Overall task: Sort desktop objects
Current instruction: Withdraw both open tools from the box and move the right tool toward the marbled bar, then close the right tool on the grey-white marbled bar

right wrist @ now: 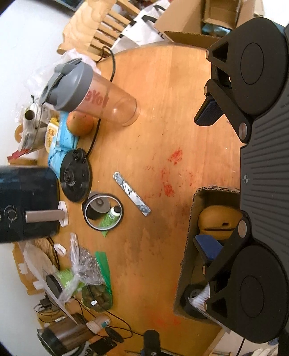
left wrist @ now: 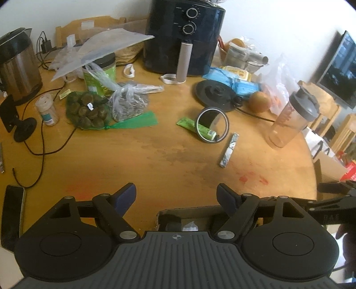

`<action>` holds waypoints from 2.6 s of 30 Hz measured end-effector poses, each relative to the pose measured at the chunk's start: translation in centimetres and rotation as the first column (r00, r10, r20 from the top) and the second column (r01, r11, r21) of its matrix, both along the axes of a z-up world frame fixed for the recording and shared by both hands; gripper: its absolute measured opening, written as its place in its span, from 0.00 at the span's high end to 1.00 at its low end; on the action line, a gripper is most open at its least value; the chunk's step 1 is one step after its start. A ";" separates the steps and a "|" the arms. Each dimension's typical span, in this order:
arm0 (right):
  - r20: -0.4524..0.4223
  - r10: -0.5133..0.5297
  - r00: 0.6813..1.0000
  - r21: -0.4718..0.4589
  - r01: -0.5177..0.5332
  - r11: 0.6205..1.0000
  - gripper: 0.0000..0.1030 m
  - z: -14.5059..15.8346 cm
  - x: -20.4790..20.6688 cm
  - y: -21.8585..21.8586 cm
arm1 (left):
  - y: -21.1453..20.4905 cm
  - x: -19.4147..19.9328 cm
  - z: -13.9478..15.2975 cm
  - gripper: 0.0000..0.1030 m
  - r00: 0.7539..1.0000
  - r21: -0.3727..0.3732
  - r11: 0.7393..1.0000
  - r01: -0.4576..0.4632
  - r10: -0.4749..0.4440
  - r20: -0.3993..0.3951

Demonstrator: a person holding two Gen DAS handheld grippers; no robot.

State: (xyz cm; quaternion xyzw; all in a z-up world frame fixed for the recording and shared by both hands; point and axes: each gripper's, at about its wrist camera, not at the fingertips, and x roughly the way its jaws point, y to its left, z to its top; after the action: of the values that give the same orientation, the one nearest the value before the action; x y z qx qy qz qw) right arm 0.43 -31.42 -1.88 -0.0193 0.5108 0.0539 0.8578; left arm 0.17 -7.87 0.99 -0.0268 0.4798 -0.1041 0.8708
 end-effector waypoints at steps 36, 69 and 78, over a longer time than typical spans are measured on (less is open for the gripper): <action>0.029 0.134 0.991 0.041 -0.135 0.990 0.00 -1.7 6.3 -5.1 | -1.2 -0.8 0.1 0.23 0.999 0.003 1.000 -0.031 0.031 -0.029; 0.080 0.324 0.943 0.022 -0.327 0.945 0.11 -7.9 13.4 1.3 | 0.7 -3.3 -0.1 0.23 0.980 0.032 0.983 -0.183 0.185 -0.079; 0.081 0.334 0.939 0.003 -0.335 0.942 0.23 -10.1 15.3 3.2 | 1.4 -3.7 -0.3 0.23 0.970 0.043 0.975 -0.219 0.222 -0.098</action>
State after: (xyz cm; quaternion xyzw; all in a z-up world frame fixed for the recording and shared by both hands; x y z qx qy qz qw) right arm 15.71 -28.24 -11.94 -0.1008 0.4652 0.2022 0.8559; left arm -3.52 -6.51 0.66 -0.0712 0.5192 0.0023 0.8517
